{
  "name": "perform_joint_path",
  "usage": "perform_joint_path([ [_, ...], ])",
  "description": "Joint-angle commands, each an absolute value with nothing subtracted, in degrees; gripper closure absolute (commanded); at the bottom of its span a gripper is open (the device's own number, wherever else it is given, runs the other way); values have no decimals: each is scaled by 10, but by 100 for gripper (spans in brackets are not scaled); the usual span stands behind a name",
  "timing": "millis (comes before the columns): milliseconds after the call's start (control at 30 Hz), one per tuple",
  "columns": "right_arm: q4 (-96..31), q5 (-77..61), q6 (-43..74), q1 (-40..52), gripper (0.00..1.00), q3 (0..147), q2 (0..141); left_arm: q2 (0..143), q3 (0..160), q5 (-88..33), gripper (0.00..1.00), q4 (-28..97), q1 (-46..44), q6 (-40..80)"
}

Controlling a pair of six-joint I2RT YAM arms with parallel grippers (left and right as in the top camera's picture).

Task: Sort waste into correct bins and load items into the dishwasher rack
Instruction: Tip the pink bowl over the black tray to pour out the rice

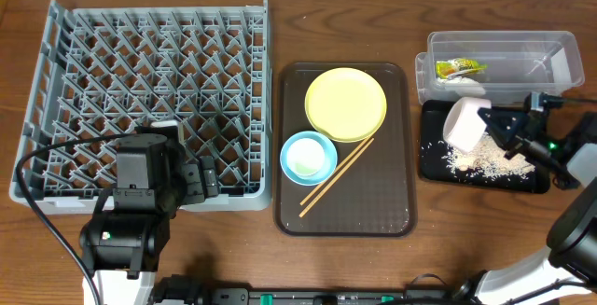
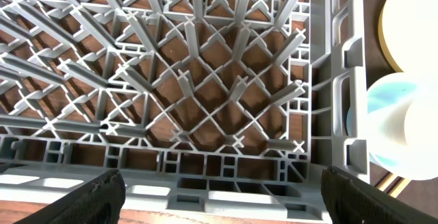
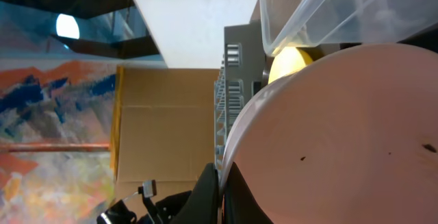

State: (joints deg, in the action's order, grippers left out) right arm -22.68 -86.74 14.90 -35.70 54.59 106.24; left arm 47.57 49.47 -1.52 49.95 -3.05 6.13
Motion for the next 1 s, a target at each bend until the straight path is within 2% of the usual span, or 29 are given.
perform_joint_path([
  [0,-227,-890,152,-355,99,554,1065,475,508,-13,7,501,-27,60],
  [200,-221,-893,163,-365,99,554,1065,475,508,-13,7,501,-27,60],
  [300,-234,-857,216,-369,99,554,1065,475,508,-13,7,501,-27,60],
  [467,-197,-893,185,-368,99,554,1060,475,508,-13,7,501,-27,60],
  [667,-199,-812,267,-372,99,554,1060,475,508,-13,7,501,-27,60],
  [733,-196,-824,261,-372,99,554,1060,475,508,-13,7,501,-27,60],
  [767,-169,-886,209,-371,99,554,1060,475,508,-13,7,501,-27,60],
  [967,-166,-894,190,-364,99,554,1057,475,508,-13,7,501,-27,60],
])
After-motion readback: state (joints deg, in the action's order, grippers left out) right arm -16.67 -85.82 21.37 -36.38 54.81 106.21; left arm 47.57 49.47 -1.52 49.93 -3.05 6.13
